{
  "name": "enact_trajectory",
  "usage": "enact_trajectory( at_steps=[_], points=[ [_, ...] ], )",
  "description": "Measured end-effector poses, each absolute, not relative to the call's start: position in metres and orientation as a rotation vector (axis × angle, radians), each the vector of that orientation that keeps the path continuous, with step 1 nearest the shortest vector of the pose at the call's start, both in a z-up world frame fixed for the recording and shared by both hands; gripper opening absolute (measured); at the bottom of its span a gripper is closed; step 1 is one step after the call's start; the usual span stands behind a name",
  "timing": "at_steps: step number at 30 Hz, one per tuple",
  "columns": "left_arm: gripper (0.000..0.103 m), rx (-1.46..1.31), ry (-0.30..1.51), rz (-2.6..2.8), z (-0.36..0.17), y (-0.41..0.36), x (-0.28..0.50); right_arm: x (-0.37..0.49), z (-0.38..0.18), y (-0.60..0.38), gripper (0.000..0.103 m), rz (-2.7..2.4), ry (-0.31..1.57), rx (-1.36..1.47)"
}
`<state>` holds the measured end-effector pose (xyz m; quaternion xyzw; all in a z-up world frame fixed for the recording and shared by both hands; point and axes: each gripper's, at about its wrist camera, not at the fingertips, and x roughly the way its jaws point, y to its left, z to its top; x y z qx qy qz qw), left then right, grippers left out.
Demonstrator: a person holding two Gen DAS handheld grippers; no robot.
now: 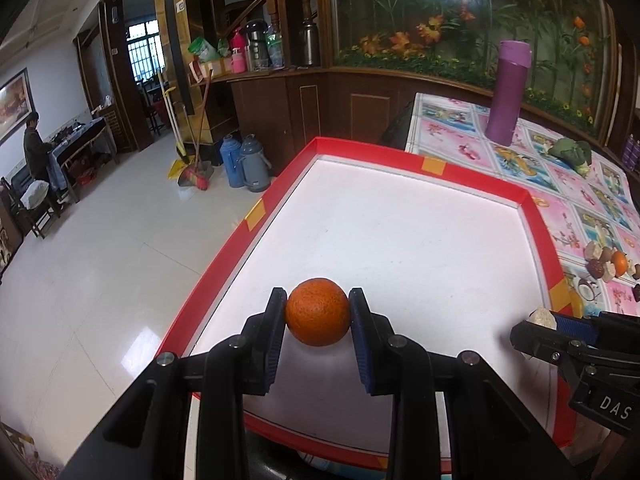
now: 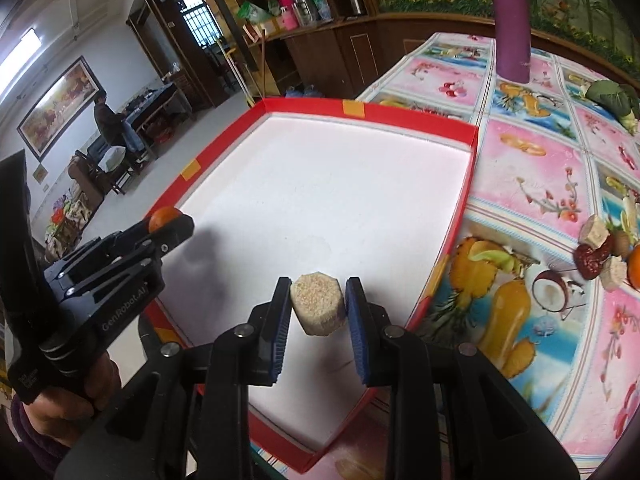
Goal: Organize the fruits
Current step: 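Carry cake and orange into the red-rimmed tray and open both tools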
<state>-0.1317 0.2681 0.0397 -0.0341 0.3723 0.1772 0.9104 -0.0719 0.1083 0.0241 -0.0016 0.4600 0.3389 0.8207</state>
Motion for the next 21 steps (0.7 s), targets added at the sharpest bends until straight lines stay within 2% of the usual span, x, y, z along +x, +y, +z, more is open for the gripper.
enact_trajectory(
  at_steps=[8, 10, 12, 14, 16, 21],
  points=[
    [0.033, -0.067, 0.810, 0.400, 0.030, 0.270, -0.127, -0.073, 0.015, 0.117, 0.030, 0.705, 0.992, -0.066],
    [0.037, -0.062, 0.812, 0.407, 0.031, 0.270, -0.130, -0.074, 0.015, 0.118, 0.030, 0.708, 0.990, -0.079],
    [0.056, -0.057, 0.807, 0.424, 0.034, 0.270, -0.132, -0.074, 0.015, 0.117, 0.031, 0.716, 0.992, -0.079],
    [0.059, -0.045, 0.797, 0.433, 0.036, 0.268, -0.134, -0.075, 0.016, 0.113, 0.036, 0.732, 0.993, -0.056],
    [0.060, -0.040, 0.796, 0.443, 0.038, 0.268, -0.136, -0.075, 0.020, 0.108, 0.046, 0.745, 0.973, -0.026],
    [0.064, -0.048, 0.796, 0.460, 0.039, 0.272, -0.144, -0.084, 0.032, 0.088, 0.047, 0.763, 0.895, 0.004]
  ],
)
